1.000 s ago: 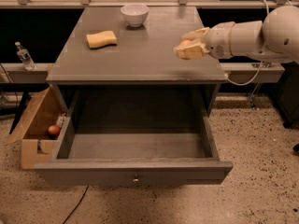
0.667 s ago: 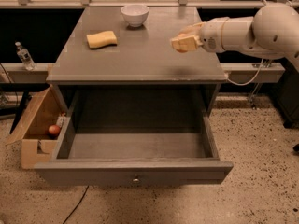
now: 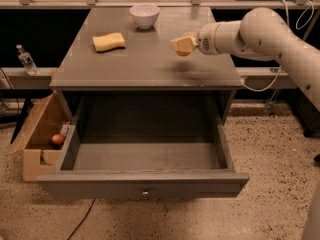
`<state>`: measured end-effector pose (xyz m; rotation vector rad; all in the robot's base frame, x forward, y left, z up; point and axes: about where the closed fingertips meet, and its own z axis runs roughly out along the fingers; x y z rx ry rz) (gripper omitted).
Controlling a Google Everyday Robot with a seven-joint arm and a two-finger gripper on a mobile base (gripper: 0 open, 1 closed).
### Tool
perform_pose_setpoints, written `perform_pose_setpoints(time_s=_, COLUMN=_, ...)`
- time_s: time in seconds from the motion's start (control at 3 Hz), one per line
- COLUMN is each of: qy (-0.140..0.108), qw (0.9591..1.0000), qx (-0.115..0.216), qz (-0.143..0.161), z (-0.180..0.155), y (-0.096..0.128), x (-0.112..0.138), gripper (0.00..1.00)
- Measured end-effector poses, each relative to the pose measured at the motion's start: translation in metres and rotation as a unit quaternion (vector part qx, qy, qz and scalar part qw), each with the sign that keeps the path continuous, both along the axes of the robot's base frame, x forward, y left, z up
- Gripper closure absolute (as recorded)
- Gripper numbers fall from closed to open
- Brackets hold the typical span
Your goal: Pick orange from top drawer and place on counter
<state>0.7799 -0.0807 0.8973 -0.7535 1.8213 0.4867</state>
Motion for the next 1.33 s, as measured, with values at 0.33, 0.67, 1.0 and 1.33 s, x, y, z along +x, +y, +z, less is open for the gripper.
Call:
perform_pose_setpoints(time_s=0.33, qy=0.014, qw=0.9996, qx=-0.02, qz=-0.015, z=-0.018, y=0.012, x=0.021, gripper=1.0)
perform_pose_setpoints(time_s=0.67, qy=0.021, qw=0.9987, qx=-0.036, qz=-0.03, z=-0.032, y=0.019, x=0.038, gripper=0.82)
perform_pose_setpoints(time_s=1.0, qy=0.023, qw=0.998, qx=-0.041, qz=-0.041, z=-0.038, y=0.02, x=0.045, gripper=0.58)
perform_pose_setpoints(time_s=1.33, qy=0.022, qw=0.9976, qx=-0.042, qz=-0.05, z=-0.04, y=0.018, x=0.047, gripper=0.35)
